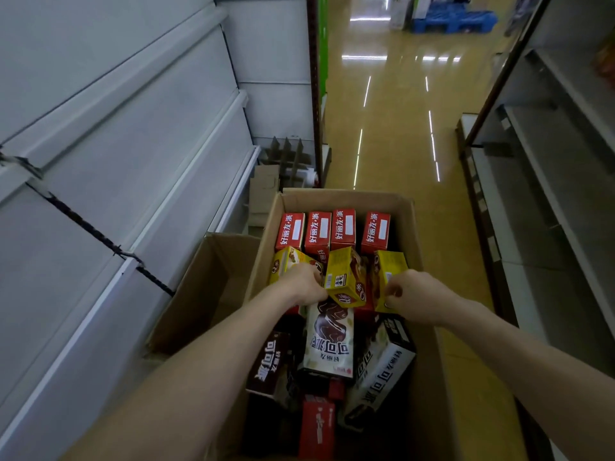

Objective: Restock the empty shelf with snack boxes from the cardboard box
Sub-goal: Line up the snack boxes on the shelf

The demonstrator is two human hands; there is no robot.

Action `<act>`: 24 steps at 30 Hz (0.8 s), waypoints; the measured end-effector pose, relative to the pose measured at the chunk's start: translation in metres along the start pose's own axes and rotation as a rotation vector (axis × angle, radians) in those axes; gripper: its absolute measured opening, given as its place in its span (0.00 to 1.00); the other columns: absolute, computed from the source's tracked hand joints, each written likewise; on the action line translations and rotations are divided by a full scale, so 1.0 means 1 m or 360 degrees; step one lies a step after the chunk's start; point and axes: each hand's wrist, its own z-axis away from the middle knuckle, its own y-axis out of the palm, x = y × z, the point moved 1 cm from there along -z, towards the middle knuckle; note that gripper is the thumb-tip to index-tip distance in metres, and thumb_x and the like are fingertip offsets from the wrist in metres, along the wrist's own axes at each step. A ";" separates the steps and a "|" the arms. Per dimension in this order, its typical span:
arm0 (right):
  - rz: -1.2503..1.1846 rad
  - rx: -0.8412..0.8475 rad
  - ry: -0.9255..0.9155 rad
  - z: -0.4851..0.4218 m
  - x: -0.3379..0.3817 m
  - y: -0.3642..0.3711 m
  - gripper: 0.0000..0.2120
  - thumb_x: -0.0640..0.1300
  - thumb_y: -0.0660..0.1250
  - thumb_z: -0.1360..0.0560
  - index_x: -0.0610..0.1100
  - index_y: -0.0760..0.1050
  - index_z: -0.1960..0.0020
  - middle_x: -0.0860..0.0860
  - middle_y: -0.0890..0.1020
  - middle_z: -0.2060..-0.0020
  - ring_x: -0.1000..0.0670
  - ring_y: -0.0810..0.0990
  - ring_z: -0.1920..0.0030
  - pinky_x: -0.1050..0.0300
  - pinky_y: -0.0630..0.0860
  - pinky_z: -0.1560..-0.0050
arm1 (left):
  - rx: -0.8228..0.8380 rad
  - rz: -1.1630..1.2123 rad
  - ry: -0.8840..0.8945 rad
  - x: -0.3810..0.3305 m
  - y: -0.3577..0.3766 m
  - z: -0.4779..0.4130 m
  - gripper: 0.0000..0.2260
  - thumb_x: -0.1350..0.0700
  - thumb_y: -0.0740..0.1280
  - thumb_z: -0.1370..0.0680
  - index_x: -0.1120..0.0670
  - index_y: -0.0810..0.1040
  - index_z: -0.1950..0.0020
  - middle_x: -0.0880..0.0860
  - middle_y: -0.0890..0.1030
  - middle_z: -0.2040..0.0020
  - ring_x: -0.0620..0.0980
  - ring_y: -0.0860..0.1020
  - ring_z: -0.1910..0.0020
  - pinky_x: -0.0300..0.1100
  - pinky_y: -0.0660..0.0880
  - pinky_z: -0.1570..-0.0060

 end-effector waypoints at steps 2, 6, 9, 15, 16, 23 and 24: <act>-0.0036 0.0020 0.0028 -0.008 -0.004 0.004 0.11 0.43 0.60 0.20 0.43 0.77 0.41 0.49 0.80 0.50 0.53 0.79 0.55 0.66 0.76 0.61 | 0.0004 0.0076 -0.0017 0.003 0.006 -0.010 0.17 0.55 0.68 0.22 0.57 0.74 0.34 0.55 0.76 0.36 0.53 0.75 0.39 0.43 0.73 0.44; -0.0047 0.0042 0.0076 -0.022 -0.006 0.012 0.11 0.43 0.59 0.20 0.42 0.77 0.41 0.48 0.79 0.51 0.50 0.79 0.53 0.59 0.78 0.55 | 0.0047 0.0260 -0.0075 0.009 0.016 -0.027 0.18 0.56 0.69 0.22 0.57 0.74 0.34 0.53 0.76 0.41 0.51 0.74 0.46 0.43 0.74 0.45; -0.0033 0.0053 0.0127 -0.030 -0.007 0.021 0.14 0.43 0.59 0.20 0.43 0.75 0.37 0.47 0.78 0.46 0.48 0.78 0.52 0.57 0.77 0.57 | 0.0047 0.0394 -0.0107 0.012 0.025 -0.040 0.19 0.56 0.69 0.23 0.57 0.73 0.33 0.54 0.76 0.42 0.52 0.76 0.44 0.44 0.74 0.44; -0.0065 -0.0129 0.0289 -0.050 -0.023 0.034 0.22 0.44 0.63 0.21 0.45 0.65 0.28 0.41 0.66 0.32 0.41 0.72 0.38 0.47 0.74 0.39 | -0.0048 0.0708 -0.0179 0.002 0.040 -0.069 0.13 0.47 0.71 0.25 0.54 0.74 0.50 0.50 0.77 0.50 0.54 0.76 0.41 0.44 0.73 0.45; -0.0075 -0.0154 0.0333 -0.054 -0.026 0.036 0.21 0.44 0.63 0.22 0.43 0.65 0.30 0.40 0.67 0.34 0.40 0.72 0.39 0.45 0.74 0.39 | -0.0044 0.0761 -0.0206 -0.001 0.044 -0.074 0.15 0.45 0.71 0.25 0.55 0.73 0.50 0.51 0.76 0.50 0.55 0.76 0.41 0.44 0.73 0.46; 0.0091 -0.0264 0.0486 -0.083 -0.028 0.048 0.24 0.54 0.64 0.23 0.37 0.66 0.36 0.39 0.74 0.40 0.38 0.72 0.40 0.47 0.70 0.42 | -0.0147 0.0913 -0.0311 -0.002 0.081 -0.104 0.31 0.47 0.73 0.26 0.59 0.65 0.30 0.57 0.75 0.36 0.56 0.74 0.37 0.47 0.72 0.38; 0.0206 -0.0261 0.0463 -0.087 -0.029 0.048 0.25 0.56 0.63 0.23 0.37 0.67 0.37 0.39 0.74 0.41 0.38 0.72 0.40 0.48 0.69 0.42 | -0.0153 0.0960 -0.0313 0.002 0.083 -0.106 0.27 0.51 0.72 0.25 0.59 0.66 0.32 0.55 0.76 0.38 0.55 0.75 0.40 0.44 0.71 0.41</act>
